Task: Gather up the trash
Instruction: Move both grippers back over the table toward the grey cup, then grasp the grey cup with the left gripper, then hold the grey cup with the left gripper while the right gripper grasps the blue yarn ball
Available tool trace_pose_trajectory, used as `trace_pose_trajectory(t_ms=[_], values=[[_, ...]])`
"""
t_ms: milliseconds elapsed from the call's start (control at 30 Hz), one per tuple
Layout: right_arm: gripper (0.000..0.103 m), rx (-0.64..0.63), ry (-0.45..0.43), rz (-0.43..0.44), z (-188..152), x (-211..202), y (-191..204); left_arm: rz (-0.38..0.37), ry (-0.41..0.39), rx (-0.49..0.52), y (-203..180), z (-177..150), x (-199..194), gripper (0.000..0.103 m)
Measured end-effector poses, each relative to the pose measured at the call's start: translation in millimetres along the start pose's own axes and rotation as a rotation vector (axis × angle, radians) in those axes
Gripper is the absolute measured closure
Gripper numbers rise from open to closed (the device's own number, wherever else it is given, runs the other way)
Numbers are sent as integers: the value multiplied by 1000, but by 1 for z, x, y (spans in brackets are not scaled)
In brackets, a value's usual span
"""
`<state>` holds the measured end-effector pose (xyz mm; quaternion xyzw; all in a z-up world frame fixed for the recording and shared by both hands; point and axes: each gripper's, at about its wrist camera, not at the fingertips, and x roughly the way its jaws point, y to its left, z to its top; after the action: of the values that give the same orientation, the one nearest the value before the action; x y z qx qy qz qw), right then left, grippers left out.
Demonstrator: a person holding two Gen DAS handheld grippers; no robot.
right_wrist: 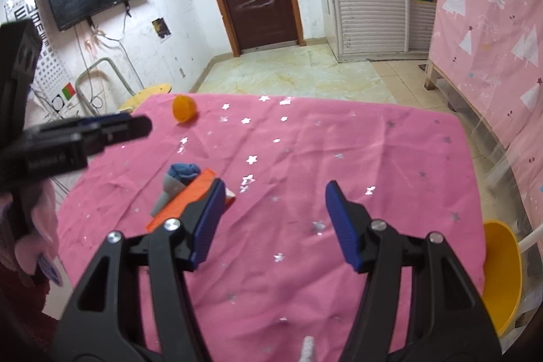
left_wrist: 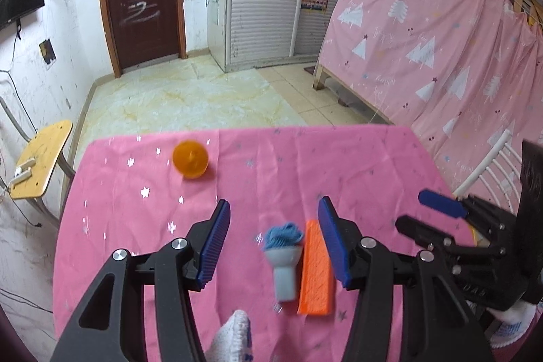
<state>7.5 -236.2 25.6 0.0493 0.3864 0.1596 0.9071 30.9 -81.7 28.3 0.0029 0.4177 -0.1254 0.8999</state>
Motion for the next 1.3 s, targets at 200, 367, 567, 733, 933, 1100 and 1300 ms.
trace_pose_trajectory(t_ms=[200, 367, 567, 733, 933, 1100, 1300], values=[[44, -16, 11, 2, -1, 3, 11, 13, 38, 11, 5, -20, 13, 56], [44, -19, 16, -1, -2, 5, 16, 22, 74, 42, 4, -38, 23, 56], [44, -24, 21, -1, -4, 5, 18, 13, 109, 65, 0, -49, 36, 57], [38, -23, 20, -1, -3, 6, 19, 18, 116, 78, -6, -49, 45, 65], [34, -20, 21, 1, -5, 6, 20, 17, 113, 131, -19, -53, 52, 89], [34, -23, 29, 10, -6, 8, 20, 0, 106, 154, -21, -58, 48, 89], [34, -33, 44, 35, -8, 12, 28, -27, 114, 135, -4, -64, 32, 89]])
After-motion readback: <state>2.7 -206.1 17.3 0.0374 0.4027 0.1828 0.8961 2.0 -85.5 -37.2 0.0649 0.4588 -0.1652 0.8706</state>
